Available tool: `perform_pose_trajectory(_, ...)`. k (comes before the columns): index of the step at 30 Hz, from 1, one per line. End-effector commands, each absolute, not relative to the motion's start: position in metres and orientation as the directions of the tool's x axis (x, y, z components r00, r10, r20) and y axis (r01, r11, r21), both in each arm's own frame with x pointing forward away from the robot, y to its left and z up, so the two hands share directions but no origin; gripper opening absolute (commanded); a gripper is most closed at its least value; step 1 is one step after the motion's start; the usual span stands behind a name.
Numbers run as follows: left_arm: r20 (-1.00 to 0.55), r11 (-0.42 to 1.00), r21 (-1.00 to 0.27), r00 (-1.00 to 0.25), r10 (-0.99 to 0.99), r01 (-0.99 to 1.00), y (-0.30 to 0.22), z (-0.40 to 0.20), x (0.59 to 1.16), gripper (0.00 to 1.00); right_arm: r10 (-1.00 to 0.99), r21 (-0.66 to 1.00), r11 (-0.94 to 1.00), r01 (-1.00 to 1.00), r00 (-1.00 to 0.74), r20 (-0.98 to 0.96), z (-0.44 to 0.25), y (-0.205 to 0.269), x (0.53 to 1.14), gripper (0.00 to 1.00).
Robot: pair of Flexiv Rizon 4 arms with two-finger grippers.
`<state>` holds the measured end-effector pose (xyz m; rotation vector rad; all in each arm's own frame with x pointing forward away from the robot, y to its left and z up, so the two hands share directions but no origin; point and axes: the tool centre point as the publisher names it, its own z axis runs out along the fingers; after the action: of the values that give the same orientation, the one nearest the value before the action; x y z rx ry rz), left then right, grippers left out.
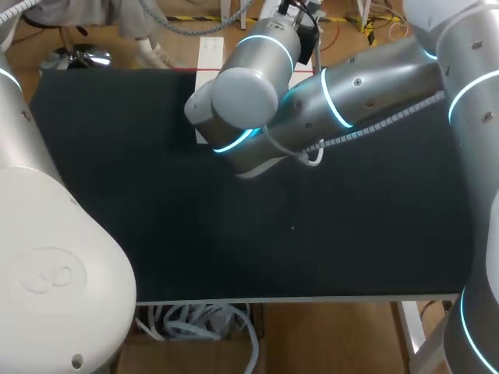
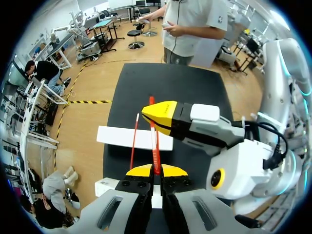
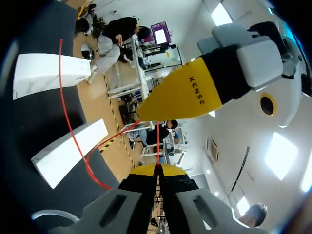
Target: Grab the tape and strap the tape.
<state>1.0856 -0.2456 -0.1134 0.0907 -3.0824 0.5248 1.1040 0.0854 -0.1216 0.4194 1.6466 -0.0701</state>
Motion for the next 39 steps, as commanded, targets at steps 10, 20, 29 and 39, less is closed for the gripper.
perform_pose_trajectory(10, 0.025, 0.944, -0.326, -0.998, -0.056, -0.061, -0.246, -0.112, 1.086, 0.0, 0.233, 0.202, 0.928, 0.313, -0.062, -0.971, -0.119, 0.085, 1.1, 0.0)
perform_pose_trajectory(20, 0.025, 0.944, -0.326, -0.998, -0.056, -0.061, -0.246, -0.112, 1.086, 0.0, 0.2, 0.187, 0.92, 0.344, -0.003, -0.98, -0.114, 0.074, 1.102, 0.0)
perform_pose_trajectory(29, 0.025, 0.944, -0.326, -0.998, -0.056, -0.061, -0.246, -0.112, 1.086, 0.0, 0.186, 0.177, 0.92, 0.35, 0.009, -0.983, -0.112, 0.072, 1.103, 0.0)
perform_pose_trajectory(39, 0.025, 0.944, -0.326, -0.998, -0.056, -0.061, -0.246, -0.112, 1.086, 0.0, 0.181, 0.174, 0.921, 0.348, 0.012, -0.983, -0.114, 0.076, 1.101, 0.0)
